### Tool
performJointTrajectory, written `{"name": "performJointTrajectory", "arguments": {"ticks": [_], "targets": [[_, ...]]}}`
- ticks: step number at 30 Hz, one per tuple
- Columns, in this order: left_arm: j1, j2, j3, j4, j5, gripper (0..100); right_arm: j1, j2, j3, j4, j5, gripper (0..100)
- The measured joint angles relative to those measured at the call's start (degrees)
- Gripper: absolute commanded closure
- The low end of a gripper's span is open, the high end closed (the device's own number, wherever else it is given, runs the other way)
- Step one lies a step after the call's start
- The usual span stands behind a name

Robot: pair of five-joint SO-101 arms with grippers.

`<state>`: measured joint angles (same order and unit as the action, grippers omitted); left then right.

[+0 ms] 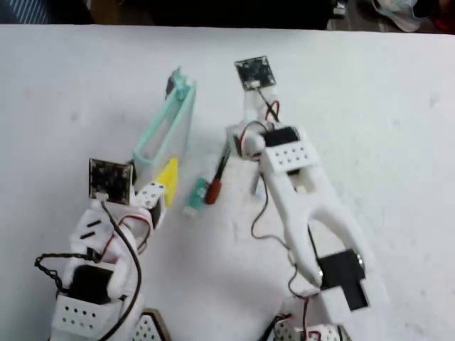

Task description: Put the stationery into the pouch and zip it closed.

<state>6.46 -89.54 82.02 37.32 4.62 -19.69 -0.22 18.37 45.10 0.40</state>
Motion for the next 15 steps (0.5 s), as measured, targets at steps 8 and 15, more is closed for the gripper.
{"name": "performJointTrajectory", "arguments": {"ticks": [8,15], "targets": [[0.0,0.0,0.0,0.0,0.0,80,0.1,6.0,-2.1,0.5,-1.8,85.4],[-0.4,0.0,0.0,0.0,0.0,80,0.2,9.6,-2.2,-0.1,-4.0,76.9]]}}
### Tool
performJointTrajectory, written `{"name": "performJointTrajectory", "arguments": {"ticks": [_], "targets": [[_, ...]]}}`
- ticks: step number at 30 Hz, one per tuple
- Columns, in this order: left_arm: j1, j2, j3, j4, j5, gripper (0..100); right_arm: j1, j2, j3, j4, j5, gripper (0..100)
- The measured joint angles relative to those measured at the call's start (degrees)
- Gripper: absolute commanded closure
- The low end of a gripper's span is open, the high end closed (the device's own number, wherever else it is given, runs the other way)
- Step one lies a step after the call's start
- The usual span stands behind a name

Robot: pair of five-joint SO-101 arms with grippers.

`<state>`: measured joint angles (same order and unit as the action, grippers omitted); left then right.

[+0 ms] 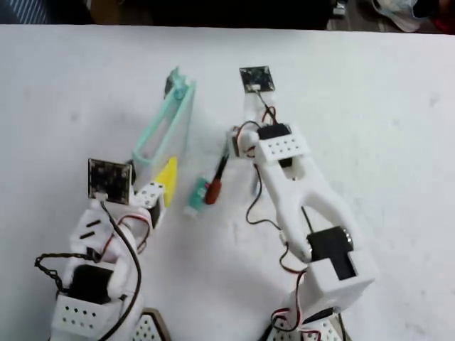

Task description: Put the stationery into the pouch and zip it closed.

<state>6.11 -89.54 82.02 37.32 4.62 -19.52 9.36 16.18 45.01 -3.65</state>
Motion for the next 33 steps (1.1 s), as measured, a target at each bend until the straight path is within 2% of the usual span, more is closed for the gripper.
{"name": "performJointTrajectory", "arguments": {"ticks": [10,18,26,28,32,33], "targets": [[0.0,0.0,0.0,0.0,0.0,80,-3.8,10.1,-9.1,-0.4,-0.2,76.8],[-1.1,0.0,0.0,0.0,0.0,80,-4.7,21.7,-19.7,-0.1,-5.4,76.9],[-1.8,0.0,0.0,0.0,0.0,80,-4.8,32.5,-38.0,13.5,-5.7,77.5],[-1.8,0.0,0.0,0.0,0.0,80,-4.8,35.2,-42.8,17.0,-5.7,82.4],[-1.8,0.0,0.0,0.0,0.0,80,-3.8,40.7,-52.0,23.2,-5.1,99.1],[-1.8,0.0,0.0,0.0,0.0,80,-3.6,41.8,-54.2,24.6,-4.0,98.0]]}}
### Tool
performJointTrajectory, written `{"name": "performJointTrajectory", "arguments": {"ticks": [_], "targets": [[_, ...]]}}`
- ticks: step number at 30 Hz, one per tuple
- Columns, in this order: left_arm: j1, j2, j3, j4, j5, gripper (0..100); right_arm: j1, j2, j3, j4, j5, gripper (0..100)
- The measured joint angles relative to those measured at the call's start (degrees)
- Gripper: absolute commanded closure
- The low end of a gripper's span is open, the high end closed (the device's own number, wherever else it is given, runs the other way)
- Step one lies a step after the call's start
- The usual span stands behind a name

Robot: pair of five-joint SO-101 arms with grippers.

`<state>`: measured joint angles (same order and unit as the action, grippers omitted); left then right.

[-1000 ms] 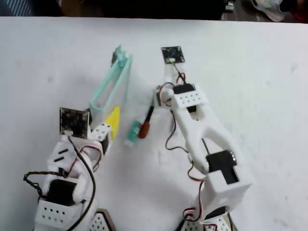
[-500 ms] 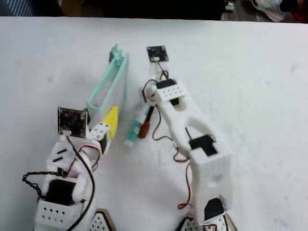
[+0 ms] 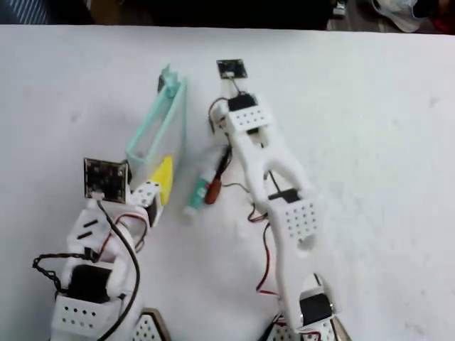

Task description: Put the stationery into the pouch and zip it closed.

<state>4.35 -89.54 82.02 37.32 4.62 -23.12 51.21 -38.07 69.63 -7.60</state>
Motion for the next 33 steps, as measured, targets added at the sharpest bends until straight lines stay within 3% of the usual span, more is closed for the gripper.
{"name": "performJointTrajectory", "arguments": {"ticks": [12,33], "targets": [[0.0,0.0,0.0,0.0,0.0,80,0.6,10.0,-17.8,9.8,3.3,98.2],[0.0,0.0,0.0,0.0,0.0,80,0.6,10.6,-19.3,11.6,3.8,98.2]]}}
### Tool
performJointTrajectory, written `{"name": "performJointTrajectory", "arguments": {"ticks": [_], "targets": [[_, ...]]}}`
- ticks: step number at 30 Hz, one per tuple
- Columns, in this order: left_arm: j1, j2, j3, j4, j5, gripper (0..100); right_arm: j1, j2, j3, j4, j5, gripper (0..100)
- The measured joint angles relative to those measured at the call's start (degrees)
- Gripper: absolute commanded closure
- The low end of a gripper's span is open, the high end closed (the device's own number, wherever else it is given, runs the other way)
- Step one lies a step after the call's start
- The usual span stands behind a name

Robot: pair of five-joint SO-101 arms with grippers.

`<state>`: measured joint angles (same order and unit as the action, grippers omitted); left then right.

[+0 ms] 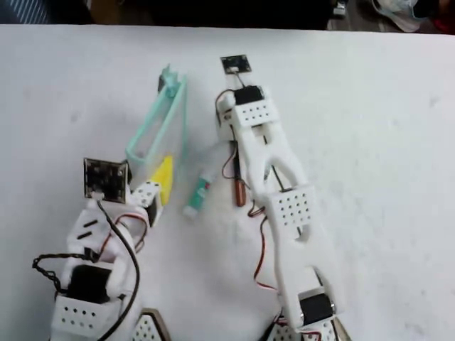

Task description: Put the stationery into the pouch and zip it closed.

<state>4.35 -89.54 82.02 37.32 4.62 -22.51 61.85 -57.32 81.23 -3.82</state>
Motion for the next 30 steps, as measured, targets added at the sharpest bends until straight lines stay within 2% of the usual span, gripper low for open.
{"name": "performJointTrajectory", "arguments": {"ticks": [10,16,23,30], "targets": [[0.0,0.0,0.0,0.0,0.0,80,0.0,-0.5,0.2,0.4,0.2,98.2],[0.0,0.0,0.0,0.0,0.0,80,-0.8,-3.6,0.6,5.6,0.3,98.2],[0.0,0.0,0.0,0.0,0.0,80,-0.7,-11.4,0.6,13.8,0.3,98.2],[0.0,0.0,0.0,0.0,0.0,80,-0.7,-21.5,4.7,15.6,0.3,98.2]]}}
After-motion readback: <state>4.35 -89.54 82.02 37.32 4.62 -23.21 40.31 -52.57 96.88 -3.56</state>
